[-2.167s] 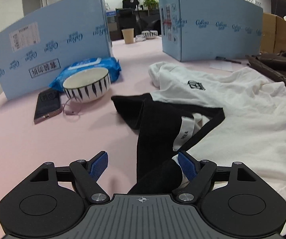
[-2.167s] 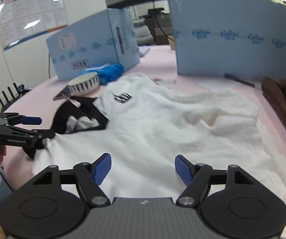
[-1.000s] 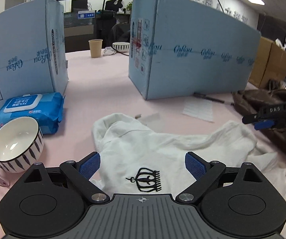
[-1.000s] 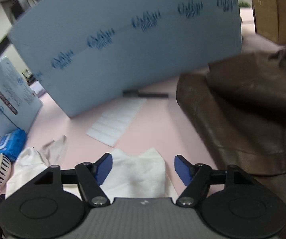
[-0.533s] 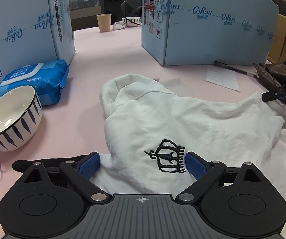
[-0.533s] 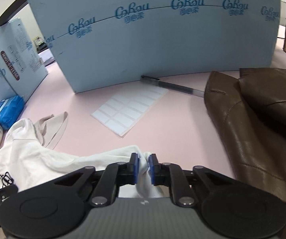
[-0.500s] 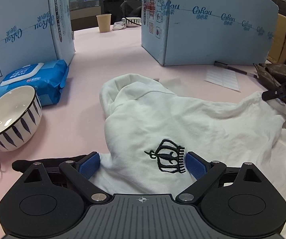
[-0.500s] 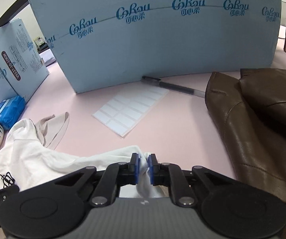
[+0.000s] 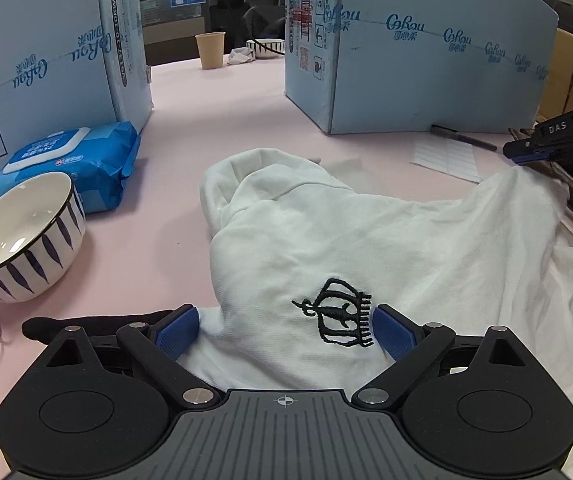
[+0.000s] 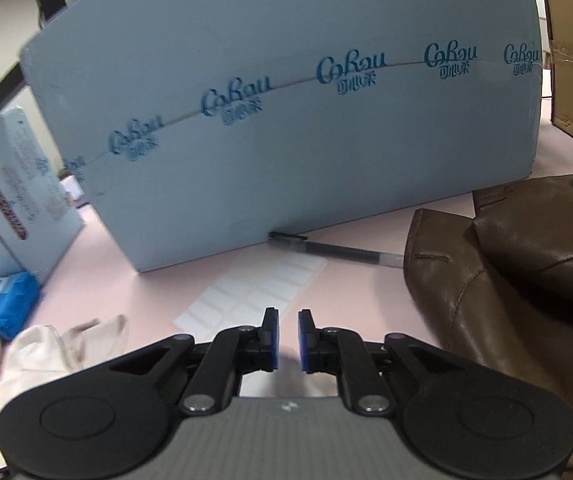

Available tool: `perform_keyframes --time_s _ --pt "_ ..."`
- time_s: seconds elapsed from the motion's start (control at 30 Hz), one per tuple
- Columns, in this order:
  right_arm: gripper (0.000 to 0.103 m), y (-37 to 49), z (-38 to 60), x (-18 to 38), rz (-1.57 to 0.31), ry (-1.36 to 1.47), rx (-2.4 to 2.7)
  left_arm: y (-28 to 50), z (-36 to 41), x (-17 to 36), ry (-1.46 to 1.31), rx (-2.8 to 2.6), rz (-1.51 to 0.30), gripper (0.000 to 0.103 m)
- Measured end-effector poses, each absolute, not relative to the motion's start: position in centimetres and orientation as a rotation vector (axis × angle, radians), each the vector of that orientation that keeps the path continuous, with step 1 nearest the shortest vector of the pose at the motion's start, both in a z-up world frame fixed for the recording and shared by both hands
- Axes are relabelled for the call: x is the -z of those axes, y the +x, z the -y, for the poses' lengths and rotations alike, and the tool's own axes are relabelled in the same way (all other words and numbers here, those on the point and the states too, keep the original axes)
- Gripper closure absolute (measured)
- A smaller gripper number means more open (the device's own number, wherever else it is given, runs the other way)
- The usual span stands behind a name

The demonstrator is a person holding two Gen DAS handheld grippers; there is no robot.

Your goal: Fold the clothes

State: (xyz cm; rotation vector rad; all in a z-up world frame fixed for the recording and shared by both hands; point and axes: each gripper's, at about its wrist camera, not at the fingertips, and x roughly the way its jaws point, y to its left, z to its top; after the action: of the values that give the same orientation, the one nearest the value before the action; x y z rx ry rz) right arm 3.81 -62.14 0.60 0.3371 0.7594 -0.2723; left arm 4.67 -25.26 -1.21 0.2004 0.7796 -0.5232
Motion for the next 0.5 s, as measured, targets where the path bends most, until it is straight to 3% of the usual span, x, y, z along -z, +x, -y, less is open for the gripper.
perform_keyframes --time_s 0.1,0.17,0.23,0.5 --pt "0.072 2.8 62.5 -1.2 -0.764 0.346 0.287 4.3 24.9 0.1 0.187 0.521 -0.768 0.007" --pt "0.063 0.7 62.6 -2.7 -0.733 0.351 0.281 3.7 24.7 -1.3 0.176 0.537 -0.74 0.007" --pt "0.047 -2.1 62.0 -4.3 -0.7 0.308 0.279 2.8 25.0 -3.3 0.163 0.59 -0.705 0.007" --pt "0.043 -16.8 56.6 -5.4 -0.709 0.166 0.224 2.0 32.8 -7.8 0.188 0.815 -0.681 0.007"
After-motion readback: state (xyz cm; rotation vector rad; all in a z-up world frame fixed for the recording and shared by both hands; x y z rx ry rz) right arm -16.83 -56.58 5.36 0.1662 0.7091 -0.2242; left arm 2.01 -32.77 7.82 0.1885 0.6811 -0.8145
